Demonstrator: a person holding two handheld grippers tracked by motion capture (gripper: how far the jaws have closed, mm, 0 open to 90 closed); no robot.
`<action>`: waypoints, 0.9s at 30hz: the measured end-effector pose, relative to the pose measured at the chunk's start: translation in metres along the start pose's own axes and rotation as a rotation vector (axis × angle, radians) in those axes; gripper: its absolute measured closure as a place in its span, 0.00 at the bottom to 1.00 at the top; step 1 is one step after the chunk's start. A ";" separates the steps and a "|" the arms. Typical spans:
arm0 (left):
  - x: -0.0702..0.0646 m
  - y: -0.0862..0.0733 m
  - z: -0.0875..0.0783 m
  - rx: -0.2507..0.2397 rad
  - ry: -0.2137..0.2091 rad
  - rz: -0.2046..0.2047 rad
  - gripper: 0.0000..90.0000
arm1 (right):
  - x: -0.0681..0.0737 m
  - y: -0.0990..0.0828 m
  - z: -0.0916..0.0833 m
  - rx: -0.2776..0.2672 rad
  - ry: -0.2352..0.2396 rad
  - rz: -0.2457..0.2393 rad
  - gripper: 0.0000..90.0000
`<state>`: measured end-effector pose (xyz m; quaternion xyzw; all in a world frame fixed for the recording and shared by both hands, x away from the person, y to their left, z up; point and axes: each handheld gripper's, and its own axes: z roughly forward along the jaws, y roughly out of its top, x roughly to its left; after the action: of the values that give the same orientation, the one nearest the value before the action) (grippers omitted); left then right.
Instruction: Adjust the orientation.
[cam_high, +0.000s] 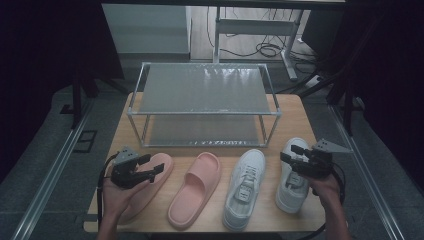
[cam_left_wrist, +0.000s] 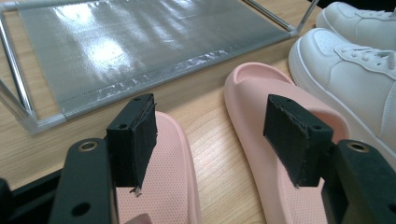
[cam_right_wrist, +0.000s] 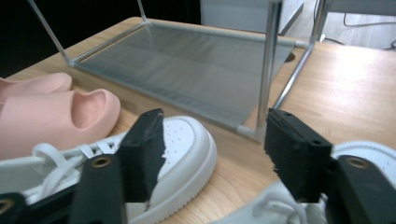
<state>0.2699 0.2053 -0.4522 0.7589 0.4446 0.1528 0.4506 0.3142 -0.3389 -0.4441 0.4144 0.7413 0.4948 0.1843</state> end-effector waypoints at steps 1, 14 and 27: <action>0.000 0.000 0.001 0.002 0.003 -0.001 0.40 | -0.001 -0.001 0.000 0.004 0.005 0.001 0.45; -0.010 -0.001 -0.002 -0.015 -0.015 -0.005 0.65 | 0.007 -0.004 -0.007 0.010 0.019 -0.038 0.52; -0.011 -0.002 0.007 0.021 -0.017 0.007 0.74 | 0.009 -0.006 0.000 0.035 0.016 -0.066 0.48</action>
<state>0.2674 0.1928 -0.4559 0.7664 0.4396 0.1431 0.4460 0.3062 -0.3326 -0.4482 0.3888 0.7647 0.4785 0.1872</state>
